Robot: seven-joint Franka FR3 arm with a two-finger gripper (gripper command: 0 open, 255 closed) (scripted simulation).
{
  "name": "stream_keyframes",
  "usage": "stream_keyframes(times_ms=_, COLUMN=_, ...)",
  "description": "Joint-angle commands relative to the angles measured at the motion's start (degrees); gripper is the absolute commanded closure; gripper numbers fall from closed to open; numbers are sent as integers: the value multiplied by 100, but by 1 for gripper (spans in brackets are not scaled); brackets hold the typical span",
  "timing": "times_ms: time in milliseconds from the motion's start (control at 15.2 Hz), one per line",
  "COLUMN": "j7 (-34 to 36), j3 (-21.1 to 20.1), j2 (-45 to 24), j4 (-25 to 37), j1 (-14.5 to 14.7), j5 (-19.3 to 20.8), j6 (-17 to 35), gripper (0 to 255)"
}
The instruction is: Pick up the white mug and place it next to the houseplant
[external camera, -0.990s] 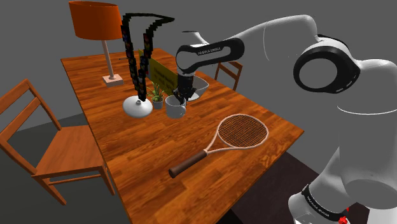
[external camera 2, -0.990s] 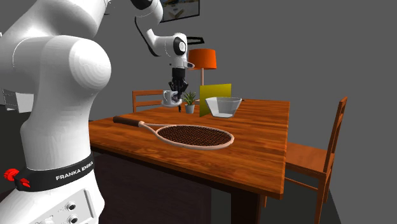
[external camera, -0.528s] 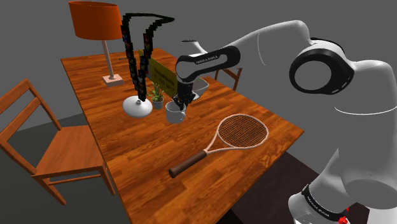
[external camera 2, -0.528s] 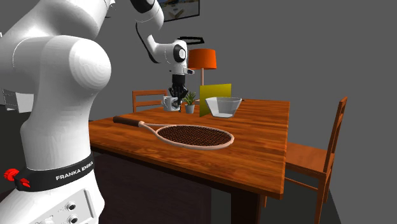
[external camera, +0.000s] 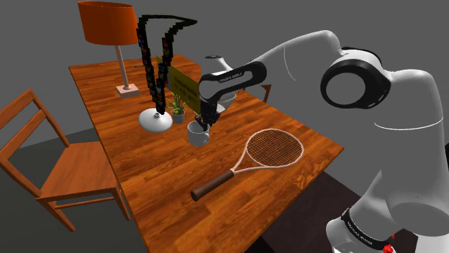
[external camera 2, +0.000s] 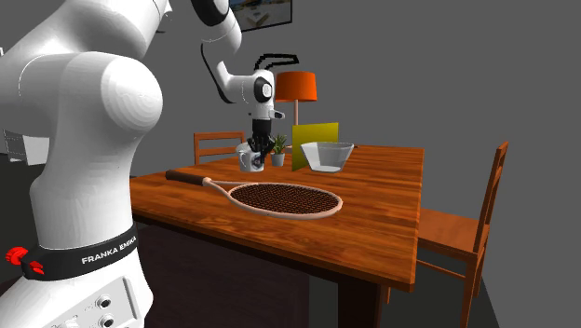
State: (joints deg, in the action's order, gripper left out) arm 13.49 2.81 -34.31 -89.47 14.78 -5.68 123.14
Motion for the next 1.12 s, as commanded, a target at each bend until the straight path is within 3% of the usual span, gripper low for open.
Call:
stream_keyframes(times_ms=0, j7=-4, j3=-1, j2=-21, j4=0, j1=-2, j5=-2, j6=24, gripper=255)
stream_keyframes(times_ms=330, j7=-4, j3=-1, j2=-21, j4=0, j1=-2, j5=-2, j6=24, gripper=255)
stream_keyframes(times_ms=396, j7=-4, j3=-1, j2=-21, j4=1, j1=-2, j5=-2, j6=24, gripper=0)
stream_keyframes(times_ms=726, j7=-4, j3=-1, j2=-21, j4=1, j1=-2, j5=-2, j6=24, gripper=0)
stream_keyframes(times_ms=1056, j7=18, j3=23, j2=299, j4=243, j1=-15, j5=32, j6=-539, gripper=0)
